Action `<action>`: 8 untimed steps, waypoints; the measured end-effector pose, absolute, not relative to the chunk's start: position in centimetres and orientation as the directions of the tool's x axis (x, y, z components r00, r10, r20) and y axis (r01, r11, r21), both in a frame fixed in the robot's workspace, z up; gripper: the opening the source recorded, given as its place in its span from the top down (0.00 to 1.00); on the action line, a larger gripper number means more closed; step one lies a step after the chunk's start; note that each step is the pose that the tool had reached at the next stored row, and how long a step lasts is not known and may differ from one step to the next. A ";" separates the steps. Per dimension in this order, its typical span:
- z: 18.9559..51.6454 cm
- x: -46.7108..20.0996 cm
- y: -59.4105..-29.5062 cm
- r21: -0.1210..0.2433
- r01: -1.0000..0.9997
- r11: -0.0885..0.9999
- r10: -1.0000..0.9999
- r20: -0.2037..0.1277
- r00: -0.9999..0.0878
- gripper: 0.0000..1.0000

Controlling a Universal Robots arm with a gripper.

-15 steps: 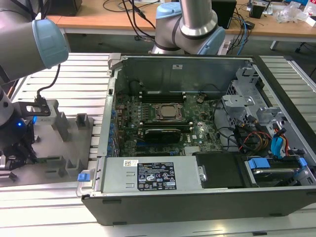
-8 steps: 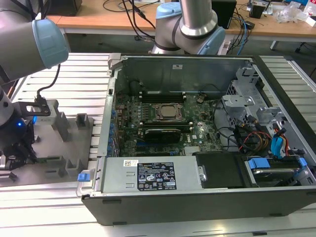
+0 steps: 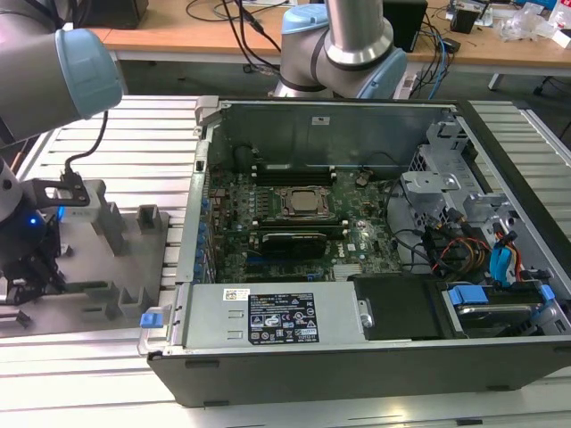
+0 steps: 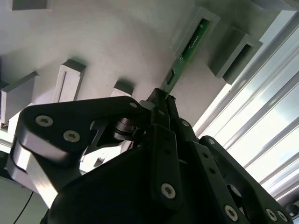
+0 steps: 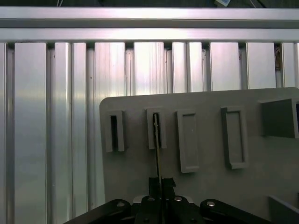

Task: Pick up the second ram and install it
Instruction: 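Pick up the second ram and move it above second insertion slot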

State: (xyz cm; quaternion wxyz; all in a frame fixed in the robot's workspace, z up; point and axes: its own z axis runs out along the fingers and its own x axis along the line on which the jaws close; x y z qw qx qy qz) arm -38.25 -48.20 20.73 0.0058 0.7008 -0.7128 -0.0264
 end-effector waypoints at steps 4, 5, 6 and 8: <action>20.9 -38.2 -48.2 0.046 -0.999 0.016 -0.999 -0.029 -0.018 0.86; 21.0 -38.2 -48.2 0.046 -0.999 0.016 -0.999 -0.029 -0.018 0.86; 21.1 -38.2 -48.2 0.046 -0.999 0.016 -0.999 -0.029 -0.018 0.86; 21.3 -38.2 -48.2 0.046 -0.999 0.016 -0.999 -0.029 -0.018 0.86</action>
